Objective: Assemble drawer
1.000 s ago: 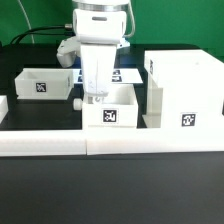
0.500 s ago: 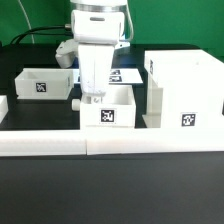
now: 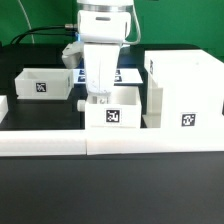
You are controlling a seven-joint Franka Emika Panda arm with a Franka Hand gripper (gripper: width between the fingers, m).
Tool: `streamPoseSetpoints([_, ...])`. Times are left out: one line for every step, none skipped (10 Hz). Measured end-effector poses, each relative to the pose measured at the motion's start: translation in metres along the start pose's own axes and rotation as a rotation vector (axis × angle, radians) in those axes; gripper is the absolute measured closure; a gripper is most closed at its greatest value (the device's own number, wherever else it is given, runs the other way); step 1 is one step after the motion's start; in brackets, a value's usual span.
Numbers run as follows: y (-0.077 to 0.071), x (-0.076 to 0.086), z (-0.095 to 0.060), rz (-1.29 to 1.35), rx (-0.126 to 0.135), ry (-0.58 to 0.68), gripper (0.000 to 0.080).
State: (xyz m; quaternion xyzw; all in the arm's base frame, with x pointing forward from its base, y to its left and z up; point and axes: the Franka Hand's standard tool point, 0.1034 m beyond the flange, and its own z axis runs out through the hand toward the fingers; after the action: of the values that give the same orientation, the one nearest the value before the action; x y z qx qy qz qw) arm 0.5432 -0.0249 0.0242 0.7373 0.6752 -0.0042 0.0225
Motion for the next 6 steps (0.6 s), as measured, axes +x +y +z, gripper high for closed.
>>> streamPoseSetpoints([0.000, 0.001, 0.001, -0.003, 0.000, 0.000, 0.0757])
streamPoseSetpoints([-0.001, 0.003, 0.006, -0.012, 0.007, -0.001, 0.0757])
streamPoseSetpoints([0.001, 0.008, 0.008, -0.032, 0.009, -0.004, 0.0757])
streamPoseSetpoints([0.004, 0.012, 0.009, -0.039, 0.006, -0.007, 0.0757])
streamPoseSetpoints([0.005, 0.015, 0.009, -0.047, 0.005, -0.009, 0.0757])
streamPoseSetpoints([0.004, 0.013, 0.009, -0.043, 0.006, -0.009, 0.0757])
